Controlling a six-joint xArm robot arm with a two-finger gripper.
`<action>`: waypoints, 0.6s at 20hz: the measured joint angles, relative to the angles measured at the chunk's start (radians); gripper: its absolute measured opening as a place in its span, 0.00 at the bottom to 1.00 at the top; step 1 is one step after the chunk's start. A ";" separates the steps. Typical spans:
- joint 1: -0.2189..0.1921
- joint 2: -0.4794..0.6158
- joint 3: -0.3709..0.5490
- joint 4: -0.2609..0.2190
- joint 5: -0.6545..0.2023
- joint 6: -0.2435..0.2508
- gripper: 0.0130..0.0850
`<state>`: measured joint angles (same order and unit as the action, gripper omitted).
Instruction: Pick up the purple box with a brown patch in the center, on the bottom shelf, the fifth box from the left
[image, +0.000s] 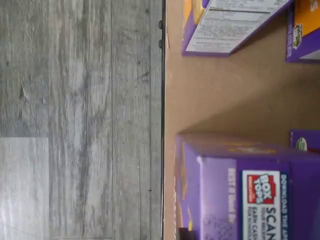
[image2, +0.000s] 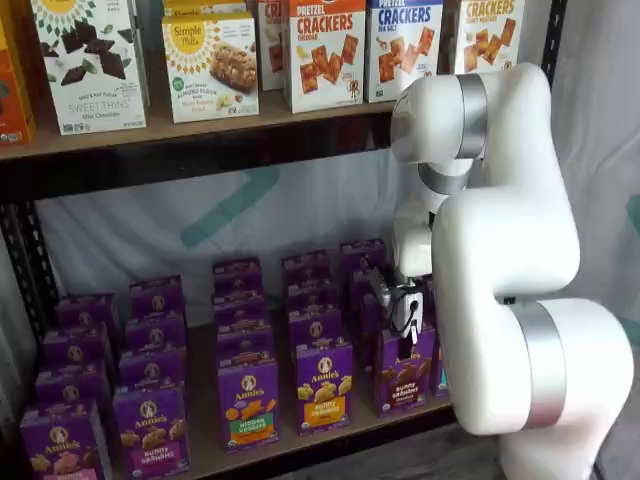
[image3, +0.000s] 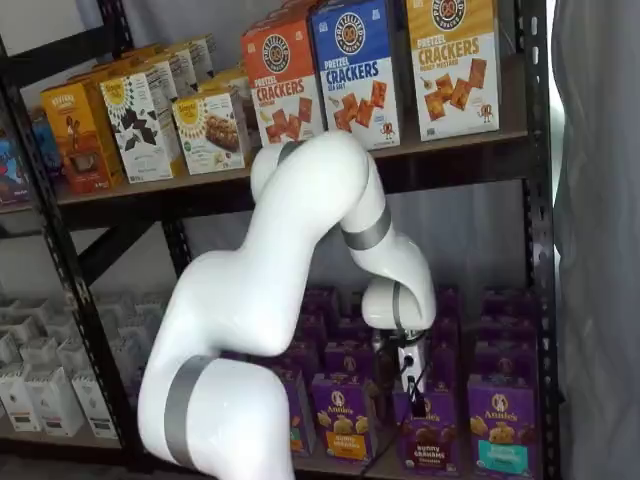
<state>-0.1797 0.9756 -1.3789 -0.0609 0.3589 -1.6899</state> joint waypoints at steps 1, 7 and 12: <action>0.000 -0.002 0.003 0.001 -0.002 -0.001 0.28; 0.003 -0.017 0.021 0.025 -0.001 -0.019 0.22; 0.007 -0.040 0.042 0.057 0.008 -0.045 0.22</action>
<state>-0.1722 0.9356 -1.3371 -0.0042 0.3671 -1.7346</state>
